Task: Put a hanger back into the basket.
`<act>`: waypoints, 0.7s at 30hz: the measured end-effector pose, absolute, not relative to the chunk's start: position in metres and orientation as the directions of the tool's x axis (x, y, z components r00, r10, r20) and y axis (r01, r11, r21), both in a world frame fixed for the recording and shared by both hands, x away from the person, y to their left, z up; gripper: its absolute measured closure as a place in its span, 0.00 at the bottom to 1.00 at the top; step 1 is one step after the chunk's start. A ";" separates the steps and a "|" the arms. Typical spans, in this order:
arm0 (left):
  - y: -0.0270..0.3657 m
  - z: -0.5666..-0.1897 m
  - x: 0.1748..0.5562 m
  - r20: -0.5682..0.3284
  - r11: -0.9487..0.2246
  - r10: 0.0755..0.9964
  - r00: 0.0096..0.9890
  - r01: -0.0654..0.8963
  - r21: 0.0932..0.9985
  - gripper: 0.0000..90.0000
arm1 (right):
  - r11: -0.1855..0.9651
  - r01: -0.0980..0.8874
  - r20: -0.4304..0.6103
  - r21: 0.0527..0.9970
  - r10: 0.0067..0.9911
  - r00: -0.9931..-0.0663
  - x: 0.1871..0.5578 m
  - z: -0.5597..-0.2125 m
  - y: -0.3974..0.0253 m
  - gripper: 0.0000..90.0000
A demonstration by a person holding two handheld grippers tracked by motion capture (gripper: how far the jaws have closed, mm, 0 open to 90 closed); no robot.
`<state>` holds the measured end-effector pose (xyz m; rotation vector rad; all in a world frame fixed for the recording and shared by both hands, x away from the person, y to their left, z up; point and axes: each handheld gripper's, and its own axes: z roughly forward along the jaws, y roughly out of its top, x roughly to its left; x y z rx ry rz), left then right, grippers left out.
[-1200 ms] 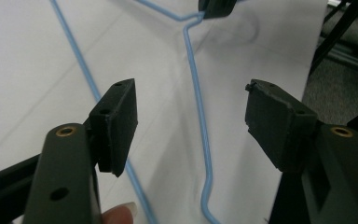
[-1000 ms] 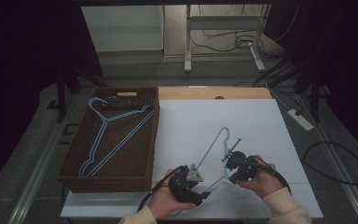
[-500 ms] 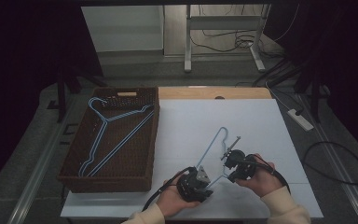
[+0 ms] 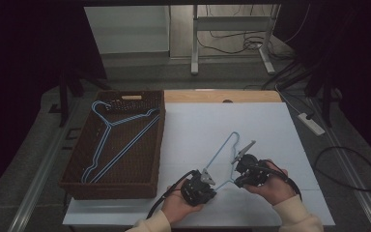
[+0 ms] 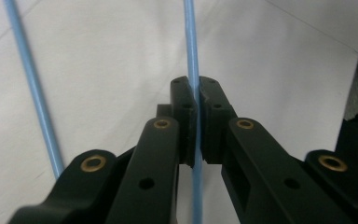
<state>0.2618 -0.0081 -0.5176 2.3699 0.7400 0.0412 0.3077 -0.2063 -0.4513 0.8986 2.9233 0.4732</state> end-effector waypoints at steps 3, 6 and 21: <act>-0.006 -0.518 0.261 -0.160 -0.620 0.532 0.831 0.512 0.595 0.97 | 0.708 0.551 0.042 0.441 0.597 -0.801 0.309 -0.441 -0.215 0.71; -0.004 -0.518 0.261 -0.157 -0.619 0.536 0.830 0.512 0.595 0.97 | 0.604 0.559 0.059 0.568 0.648 -0.760 0.313 -0.430 -0.230 0.60; 0.020 -0.496 0.254 -0.158 -0.516 0.593 0.790 0.524 0.678 0.97 | 0.264 0.599 0.170 0.756 0.804 -0.570 0.318 -0.445 -0.308 0.45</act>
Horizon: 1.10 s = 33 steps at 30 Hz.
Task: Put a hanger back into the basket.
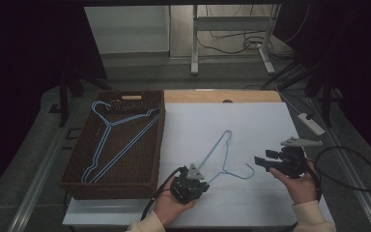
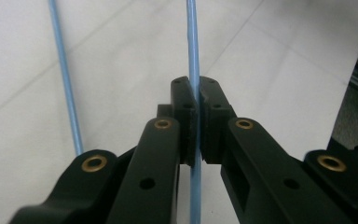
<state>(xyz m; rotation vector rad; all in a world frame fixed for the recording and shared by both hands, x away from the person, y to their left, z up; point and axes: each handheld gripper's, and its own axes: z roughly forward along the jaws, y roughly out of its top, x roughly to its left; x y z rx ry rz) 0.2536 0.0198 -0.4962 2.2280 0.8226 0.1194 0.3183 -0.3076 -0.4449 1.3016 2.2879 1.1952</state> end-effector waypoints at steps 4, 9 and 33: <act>0.026 -0.487 0.252 -0.157 -0.492 0.600 0.784 0.517 0.700 0.97 | 0.289 0.596 0.160 0.750 0.794 -0.586 0.316 -0.454 -0.313 0.45; 0.034 -0.477 0.251 -0.185 -0.453 0.606 0.774 0.527 0.719 0.97 | 0.299 0.550 0.156 0.780 0.758 -0.633 0.311 -0.459 -0.314 0.45; 0.093 -0.396 0.238 -0.159 -0.321 0.615 0.772 0.430 0.844 0.97 | 0.324 0.480 0.123 0.815 0.714 -0.690 0.295 -0.473 -0.306 0.41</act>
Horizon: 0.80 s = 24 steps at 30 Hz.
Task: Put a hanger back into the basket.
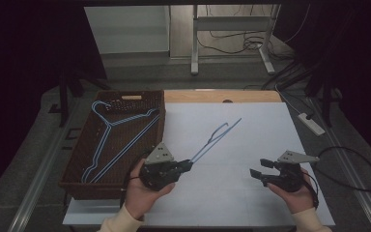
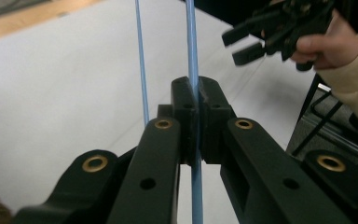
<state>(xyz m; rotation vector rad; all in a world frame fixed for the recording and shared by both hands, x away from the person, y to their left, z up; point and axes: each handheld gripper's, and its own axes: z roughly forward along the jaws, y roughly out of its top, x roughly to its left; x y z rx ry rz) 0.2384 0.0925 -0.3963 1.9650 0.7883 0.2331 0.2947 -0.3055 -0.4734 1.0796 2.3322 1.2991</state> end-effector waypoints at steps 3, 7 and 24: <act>0.109 -0.384 0.237 -0.170 -0.288 0.623 0.764 0.426 0.858 0.97 | 0.328 0.481 0.120 0.813 0.715 -0.689 0.295 -0.474 -0.305 0.40; 0.132 -0.367 0.236 -0.151 -0.262 0.647 0.747 0.405 0.876 0.97 | 0.325 0.481 0.120 0.814 0.717 -0.686 0.295 -0.475 -0.305 0.40; 0.231 -0.360 0.261 -0.135 -0.202 0.761 0.634 0.430 0.880 0.97 | 0.336 0.492 0.117 0.803 0.721 -0.683 0.296 -0.476 -0.304 0.39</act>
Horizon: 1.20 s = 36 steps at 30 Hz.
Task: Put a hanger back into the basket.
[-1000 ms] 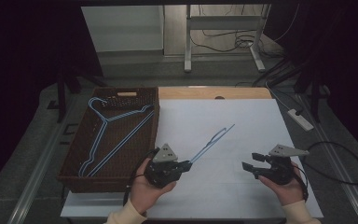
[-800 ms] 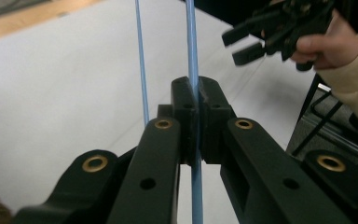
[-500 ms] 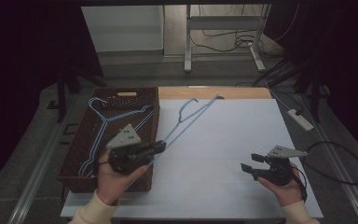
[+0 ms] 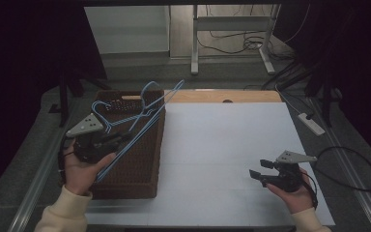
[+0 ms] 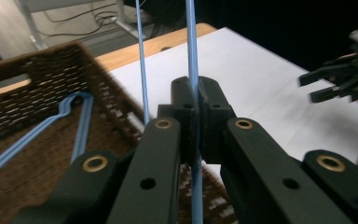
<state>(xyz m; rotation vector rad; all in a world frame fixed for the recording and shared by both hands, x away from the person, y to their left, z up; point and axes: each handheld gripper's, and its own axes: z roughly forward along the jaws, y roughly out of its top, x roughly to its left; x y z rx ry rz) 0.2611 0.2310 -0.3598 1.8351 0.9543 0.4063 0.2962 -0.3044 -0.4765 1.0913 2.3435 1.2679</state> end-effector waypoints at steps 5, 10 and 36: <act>0.257 -0.373 0.275 -0.155 -0.200 0.770 0.619 0.464 0.863 0.97 | 0.344 0.495 0.112 0.797 0.722 -0.682 0.296 -0.477 -0.304 0.39; 0.277 -0.385 0.283 -0.181 -0.178 0.793 0.581 0.506 0.844 0.97 | 0.349 0.495 0.107 0.795 0.724 -0.682 0.297 -0.478 -0.303 0.39; 0.300 -0.446 0.316 -0.267 -0.212 0.807 0.526 0.681 0.701 0.97 | 0.368 0.498 0.092 0.785 0.727 -0.681 0.296 -0.479 -0.301 0.39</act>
